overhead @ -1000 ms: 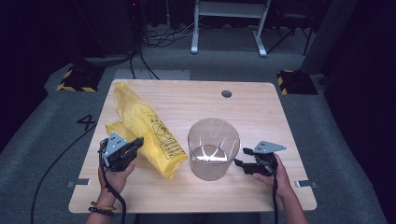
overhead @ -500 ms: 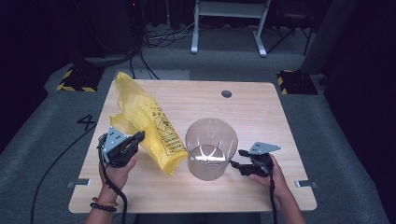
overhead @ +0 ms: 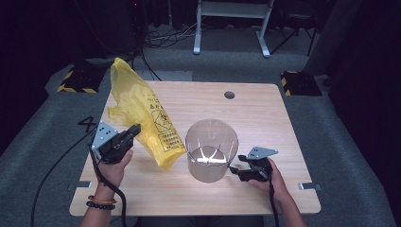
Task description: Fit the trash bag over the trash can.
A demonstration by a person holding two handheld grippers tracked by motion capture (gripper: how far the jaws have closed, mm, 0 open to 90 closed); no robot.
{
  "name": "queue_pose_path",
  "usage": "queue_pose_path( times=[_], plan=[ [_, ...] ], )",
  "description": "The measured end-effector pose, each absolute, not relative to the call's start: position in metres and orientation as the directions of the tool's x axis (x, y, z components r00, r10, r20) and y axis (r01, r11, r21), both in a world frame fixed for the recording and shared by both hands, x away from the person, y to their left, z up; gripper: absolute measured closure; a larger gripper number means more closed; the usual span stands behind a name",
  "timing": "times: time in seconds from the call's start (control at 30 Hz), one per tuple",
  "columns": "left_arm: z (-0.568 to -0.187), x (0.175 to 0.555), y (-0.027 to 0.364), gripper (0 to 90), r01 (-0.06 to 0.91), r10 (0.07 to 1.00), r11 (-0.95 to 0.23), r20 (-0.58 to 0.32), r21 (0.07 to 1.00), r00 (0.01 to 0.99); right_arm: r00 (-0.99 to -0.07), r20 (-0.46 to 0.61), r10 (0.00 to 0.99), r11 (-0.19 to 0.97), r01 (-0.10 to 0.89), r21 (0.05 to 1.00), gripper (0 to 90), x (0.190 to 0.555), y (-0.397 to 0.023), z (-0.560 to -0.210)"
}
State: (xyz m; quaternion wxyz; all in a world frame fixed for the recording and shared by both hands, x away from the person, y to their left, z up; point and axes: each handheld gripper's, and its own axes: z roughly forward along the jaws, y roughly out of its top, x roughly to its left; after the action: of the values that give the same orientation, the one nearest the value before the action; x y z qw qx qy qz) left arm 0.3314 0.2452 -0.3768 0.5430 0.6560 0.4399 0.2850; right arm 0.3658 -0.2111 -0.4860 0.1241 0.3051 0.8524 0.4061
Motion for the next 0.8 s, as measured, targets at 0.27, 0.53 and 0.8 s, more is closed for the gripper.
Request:
queue_pose_path(
  times=[0.27, 0.53, 0.8],
  plan=[
    [-0.363, 0.332, 0.244, 88.2, 0.232, 0.885, 0.004, -0.111, 0.973, 0.452, -0.782, 0.038, 0.623, 0.481, 0.420, 0.769, 36.6, 0.365, -0.211, -0.487],
    [-0.353, 0.335, 0.225, 88.2, 0.195, 0.870, 0.027, -0.119, 0.980, 0.479, -0.779, 0.039, 0.626, 0.480, 0.424, 0.768, 34.4, 0.364, -0.210, -0.489],
    [-0.352, 0.341, 0.192, 88.0, 0.169, 0.859, -0.006, -0.082, 0.986, 0.505, -0.774, 0.047, 0.632, 0.467, 0.429, 0.773, 33.1, 0.363, -0.215, -0.489]
  ],
)
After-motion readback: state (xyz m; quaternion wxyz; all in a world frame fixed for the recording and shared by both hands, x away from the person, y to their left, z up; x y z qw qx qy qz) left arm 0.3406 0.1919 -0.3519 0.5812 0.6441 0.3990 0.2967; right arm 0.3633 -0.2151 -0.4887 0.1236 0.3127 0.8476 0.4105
